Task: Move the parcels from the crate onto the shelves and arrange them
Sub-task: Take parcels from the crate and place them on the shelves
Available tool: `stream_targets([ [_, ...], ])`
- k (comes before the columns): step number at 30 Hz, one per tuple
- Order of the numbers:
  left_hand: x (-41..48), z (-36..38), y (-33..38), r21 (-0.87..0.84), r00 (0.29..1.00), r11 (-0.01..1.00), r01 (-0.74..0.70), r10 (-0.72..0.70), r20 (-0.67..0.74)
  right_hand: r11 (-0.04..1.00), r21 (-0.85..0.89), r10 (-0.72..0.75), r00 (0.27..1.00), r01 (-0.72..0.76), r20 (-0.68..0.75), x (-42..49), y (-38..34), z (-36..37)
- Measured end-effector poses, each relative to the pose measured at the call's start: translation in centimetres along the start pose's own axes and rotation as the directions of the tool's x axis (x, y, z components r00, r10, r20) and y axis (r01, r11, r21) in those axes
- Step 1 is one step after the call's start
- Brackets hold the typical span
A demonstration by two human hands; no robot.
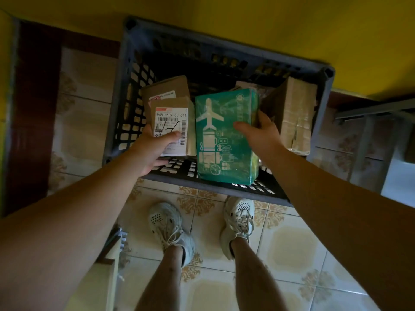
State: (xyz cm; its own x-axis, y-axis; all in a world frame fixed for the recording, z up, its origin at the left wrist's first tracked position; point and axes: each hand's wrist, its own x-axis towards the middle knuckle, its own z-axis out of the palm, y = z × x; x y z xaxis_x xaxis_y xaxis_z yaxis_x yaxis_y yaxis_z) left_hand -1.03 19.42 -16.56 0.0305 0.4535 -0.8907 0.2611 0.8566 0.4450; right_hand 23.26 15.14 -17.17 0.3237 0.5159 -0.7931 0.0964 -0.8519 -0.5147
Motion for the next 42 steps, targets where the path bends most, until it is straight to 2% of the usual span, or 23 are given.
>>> stream_targets([
  [3,0.1,-0.1,-0.2,-0.107,1.000,0.994,0.023,-0.021,0.023,1.000,0.007,0.009,0.999,-0.009,0.034,0.1,0.9,0.3],
  [7,-0.4,-0.7,-0.9,-0.098,1.000,0.995,0.022,-0.020,0.024,0.997,-0.072,-0.020,0.995,0.027,0.093,-1.5,0.4,0.7],
  [12,-0.9,-0.8,0.1,-0.154,0.998,0.988,0.000,0.009,0.059,0.979,-0.181,-0.092,0.996,0.093,0.014,-2.8,-0.2,-0.1],
  [16,-3.2,-0.4,1.6,-0.146,0.994,0.987,-0.061,0.073,0.078,0.984,-0.119,-0.138,0.988,0.129,-0.067,-5.1,-1.4,-0.7],
  [21,-9.7,-0.5,5.3,-0.151,0.975,0.968,-0.201,0.213,0.066,0.975,-0.102,-0.211,0.962,0.195,-0.172,-11.6,-5.9,-2.9],
  [25,-17.9,-0.4,9.3,-0.179,0.967,0.955,-0.235,0.248,0.053,0.947,0.050,-0.304,0.938,0.316,-0.165,-19.6,-11.4,-4.4],
  [28,-24.3,-1.6,12.2,-0.225,0.964,0.941,-0.253,0.265,0.024,0.945,0.047,-0.317,0.940,0.325,-0.126,-24.5,-14.8,-6.3],
  [30,-28.7,-2.7,13.7,-0.236,0.947,0.920,-0.314,0.320,-0.016,0.938,0.039,-0.342,0.937,0.345,-0.073,-28.2,-17.0,-8.1],
  [35,-38.9,-4.4,15.4,-0.241,0.891,0.858,-0.454,0.443,-0.104,0.873,0.252,-0.448,0.890,0.417,0.081,-37.4,-20.8,-11.1],
  [38,-44.2,-4.9,15.8,-0.253,0.843,0.805,-0.537,0.518,-0.143,0.868,0.185,-0.488,0.861,0.461,0.144,-42.6,-21.6,-12.0],
  [42,-51.3,-5.4,15.8,-0.202,0.728,0.700,-0.685,0.665,-0.164,0.814,0.143,-0.578,0.812,0.563,0.087,-48.4,-21.2,-13.0],
])
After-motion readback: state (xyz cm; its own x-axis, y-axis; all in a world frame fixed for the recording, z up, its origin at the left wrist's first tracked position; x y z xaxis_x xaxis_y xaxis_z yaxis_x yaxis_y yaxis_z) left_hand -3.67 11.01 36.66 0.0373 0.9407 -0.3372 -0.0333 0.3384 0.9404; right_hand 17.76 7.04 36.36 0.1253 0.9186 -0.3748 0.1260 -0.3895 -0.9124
